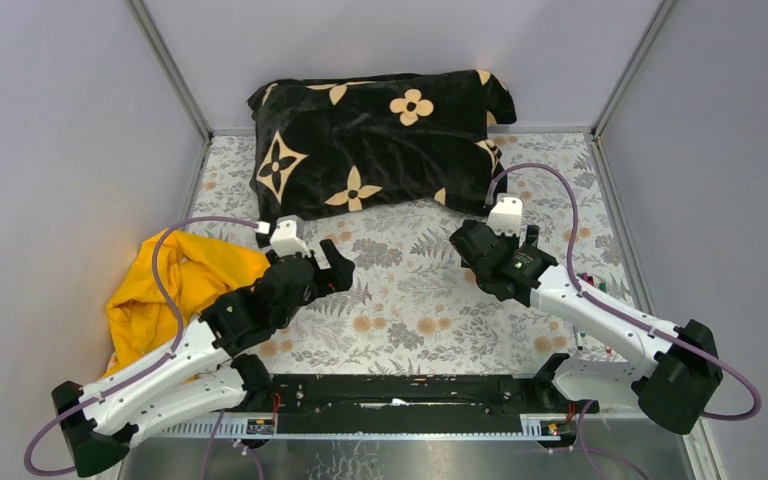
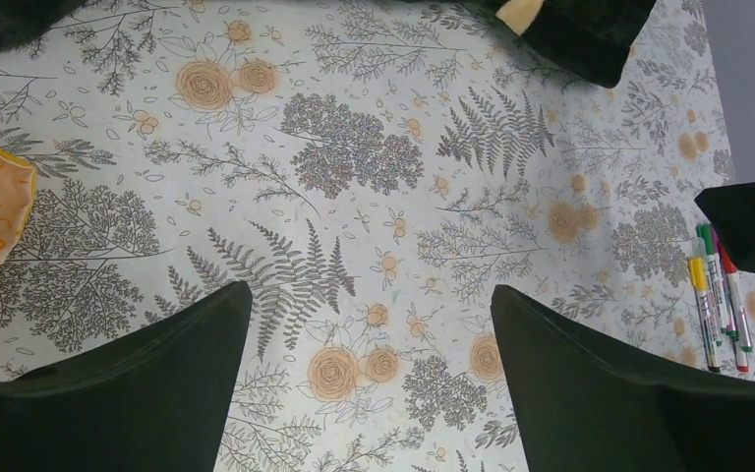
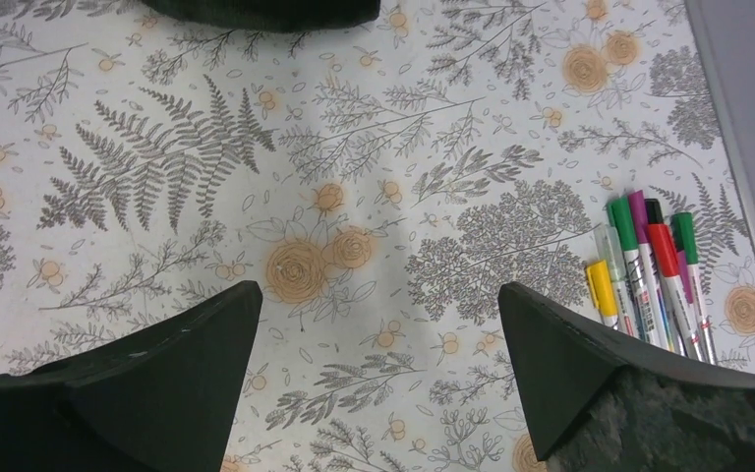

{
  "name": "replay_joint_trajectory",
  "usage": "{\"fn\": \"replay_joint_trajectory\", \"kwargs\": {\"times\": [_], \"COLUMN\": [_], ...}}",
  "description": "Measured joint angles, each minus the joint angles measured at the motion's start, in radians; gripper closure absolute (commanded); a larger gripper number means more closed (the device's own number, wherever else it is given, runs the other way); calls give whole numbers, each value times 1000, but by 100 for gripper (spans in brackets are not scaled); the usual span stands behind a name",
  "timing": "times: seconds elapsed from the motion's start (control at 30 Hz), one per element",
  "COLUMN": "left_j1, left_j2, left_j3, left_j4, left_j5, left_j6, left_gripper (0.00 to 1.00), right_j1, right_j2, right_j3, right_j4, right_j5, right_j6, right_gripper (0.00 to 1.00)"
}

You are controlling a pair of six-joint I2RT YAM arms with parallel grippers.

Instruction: Open the pen caps

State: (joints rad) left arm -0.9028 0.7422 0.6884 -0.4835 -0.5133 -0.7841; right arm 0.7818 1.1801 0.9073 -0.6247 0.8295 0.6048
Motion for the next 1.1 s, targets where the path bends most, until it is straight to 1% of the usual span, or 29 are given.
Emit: {"fn": "replay_joint_trajectory", "kwargs": {"times": [0.07, 0.13, 0.2, 0.3, 0.37, 0.4, 0.47, 0.53, 0.63, 0.7, 0.73, 0.93, 1.1], "left_j1": [0, 0, -1, -7, -13, -17, -34, -51, -88, -107, -116, -159, -169], "left_j2": [2, 12, 36, 89, 142, 162, 204, 241, 275, 290, 295, 291, 280], "left_j3": [0, 0, -4, -23, -38, -42, -47, -47, -47, -46, -46, -45, -43], "left_j4": [-3, -2, 8, 51, 90, 103, 134, 171, 217, 238, 245, 268, 270], "left_j5": [-1, -1, 0, 4, 20, 27, 40, 54, 68, 75, 78, 90, 95], "left_j6": [-1, -3, -7, -11, -14, -15, -17, -18, -17, -16, -14, -2, 9], "left_gripper": [1, 1, 1, 1, 1, 1, 1, 1, 1, 1, 1, 1, 1], "right_j1": [4, 4, 5, 1, -22, -49, -145, -254, -394, -472, -500, -679, -897], "right_j2": [-1, -3, -7, -19, -37, -48, -75, -108, -169, -201, -209, -241, -263], "right_j3": [0, 0, 0, 10, 19, 26, 30, 29, 10, -21, -36, -155, -264], "right_j4": [1, 2, 1, -10, -28, -39, -58, -81, -101, -109, -113, -117, -30], "right_j5": [18, 37, 69, 124, 144, 146, 136, 117, 76, 47, 38, -50, -141], "right_j6": [4, 3, 3, 5, 7, 11, 27, 45, 88, 129, 150, 290, 322], "right_gripper": [2, 9, 22, 38, 52, 60, 69, 81, 89, 98, 100, 100, 100]}}
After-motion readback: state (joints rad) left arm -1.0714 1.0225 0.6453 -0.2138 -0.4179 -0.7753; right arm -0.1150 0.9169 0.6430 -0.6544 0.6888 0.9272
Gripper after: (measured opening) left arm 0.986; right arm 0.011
